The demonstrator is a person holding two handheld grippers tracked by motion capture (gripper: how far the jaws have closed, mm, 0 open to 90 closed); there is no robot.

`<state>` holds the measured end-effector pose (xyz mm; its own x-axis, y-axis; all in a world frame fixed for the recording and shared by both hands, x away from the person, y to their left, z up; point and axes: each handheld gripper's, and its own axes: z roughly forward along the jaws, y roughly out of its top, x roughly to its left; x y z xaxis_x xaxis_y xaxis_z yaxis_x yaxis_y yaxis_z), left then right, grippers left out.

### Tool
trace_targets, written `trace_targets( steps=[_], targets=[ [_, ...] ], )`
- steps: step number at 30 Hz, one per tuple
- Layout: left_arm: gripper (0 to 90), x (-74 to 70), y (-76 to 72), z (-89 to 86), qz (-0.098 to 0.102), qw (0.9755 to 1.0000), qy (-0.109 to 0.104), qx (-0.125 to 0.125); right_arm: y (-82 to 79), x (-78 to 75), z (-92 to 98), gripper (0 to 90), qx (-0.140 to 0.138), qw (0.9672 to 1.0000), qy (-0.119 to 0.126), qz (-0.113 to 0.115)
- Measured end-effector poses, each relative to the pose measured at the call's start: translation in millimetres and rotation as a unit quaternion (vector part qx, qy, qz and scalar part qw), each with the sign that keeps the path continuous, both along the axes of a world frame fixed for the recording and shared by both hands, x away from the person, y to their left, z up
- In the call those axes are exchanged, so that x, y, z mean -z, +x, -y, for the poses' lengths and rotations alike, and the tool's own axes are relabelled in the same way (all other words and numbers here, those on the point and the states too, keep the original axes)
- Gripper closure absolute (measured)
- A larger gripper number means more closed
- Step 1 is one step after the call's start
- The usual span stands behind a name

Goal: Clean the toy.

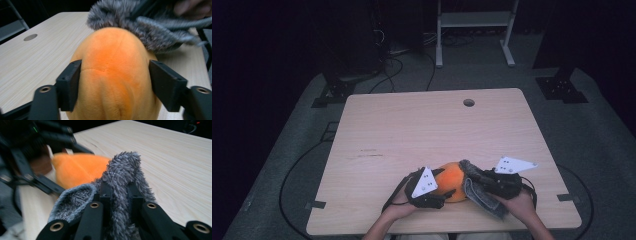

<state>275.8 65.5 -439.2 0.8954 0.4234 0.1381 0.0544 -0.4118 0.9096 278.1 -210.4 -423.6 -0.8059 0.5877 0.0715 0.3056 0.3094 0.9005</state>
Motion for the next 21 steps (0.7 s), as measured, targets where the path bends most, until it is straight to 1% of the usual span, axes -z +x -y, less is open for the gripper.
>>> trace_targets(
  steps=[1, 2, 3, 4, 5, 6, 8, 9, 10, 12, 13, 14, 15, 16, 17, 18, 19, 20, 21],
  targets=[
    [23.8, -1.5, 2.4, -2.8, -0.017, 0.9997, -0.016, -0.005, -0.6, 0.9, 0.8, 77.9, 0.002, 1.0, 0.0, -0.002],
    [19.6, -2.6, 4.9, -5.2, -0.035, 0.999, -0.024, -0.013, -0.8, 1.3, 2.6, 77.9, 0.004, 1.0, 0.0, -0.005],
    [16.3, -2.7, 7.2, -6.7, -0.05, 0.9982, -0.022, -0.024, -1.3, 2.2, 4.8, 77.9, 0.007, 1.0, -0.001, -0.006],
    [13.8, -1.7, 8.8, -7.5, -0.065, 0.9973, -0.021, -0.028, -1.5, 3.3, 7.5, 77.9, 0.009, 0.9999, -0.002, -0.008],
    [14.7, 0.0, 9.5, -8.0, -0.077, 0.9965, -0.022, -0.024, -1.3, 4.3, 10.4, 78.0, 0.011, 0.9999, -0.001, -0.012],
    [19.8, 1.7, 8.8, -7.7, -0.076, 0.9966, -0.024, -0.019, -0.7, 4.7, 13.0, 77.9, 0.014, 0.9998, -0.004, -0.015],
    [28.7, 1.3, 6.5, -4.3, -0.058, 0.9979, -0.017, -0.022, -0.8, 1.0, 16.3, 77.9, 0.024, 0.9995, -0.008, -0.016],
    [31.3, 0.0, 5.8, -2.6, -0.049, 0.9984, -0.015, -0.023, -2.7, -4.4, 16.6, 77.9, 0.029, 0.9995, -0.011, -0.005],
    [33.1, -0.9, 5.0, -0.4, -0.042, 0.9988, -0.011, -0.021, -5.6, -11.8, 16.4, 77.9, 0.027, 0.9996, -0.003, 0.007],
    [34.7, -1.6, 2.1, 5.6, -0.025, 0.9996, -0.004, -0.012, -11.4, -26.5, 11.8, 77.9, 0.0, 0.9994, 0.026, 0.025],
    [35.1, -2.2, 0.2, 8.2, -0.015, 0.9999, 0.003, -0.006, -14.3, -31.5, 6.4, 77.9, -0.018, 0.9989, 0.027, 0.033],
    [35.3, -2.6, -2.2, 10.5, -0.005, 1.0, 0.009, -0.002, -17.2, -34.3, -0.4, 77.9, -0.036, 0.9983, 0.022, 0.039],
    [35.4, -2.9, -4.3, 12.0, 0.004, 0.9999, 0.015, 0.002, -19.7, -34.8, -7.8, 77.9, -0.049, 0.9978, 0.013, 0.042],
    [35.4, -3.1, -6.0, 12.5, 0.011, 0.9997, 0.022, 0.005, -21.1, -33.3, -14.9, 77.8, -0.059, 0.9974, -0.003, 0.042],
    [35.3, -3.1, -6.0, 12.5, 0.011, 0.9997, 0.022, 0.005, -21.1, -33.3, -14.9, 77.8, -0.059, 0.9974, -0.003, 0.042],
    [35.3, -2.2, -6.8, 11.6, 0.014, 0.9996, 0.025, 0.004, -20.8, -26.5, -21.6, 77.6, -0.065, 0.9965, -0.026, 0.046],
    [35.3, -1.5, -6.2, 10.3, 0.009, 0.9998, 0.018, 0.004, -18.1, -23.8, -18.3, 77.7, -0.066, 0.9969, -0.015, 0.041],
    [35.3, -1.3, -5.1, 9.4, 0.007, 0.9998, 0.018, 0.003, -14.3, -22.3, -13.5, 77.7, -0.059, 0.9976, -0.011, 0.036],
    [35.3, -1.1, -4.6, 9.2, 0.005, 0.9999, 0.015, 0.001, -11.8, -22.1, -8.8, 77.7, -0.042, 0.9984, -0.017, 0.034]
  ],
)
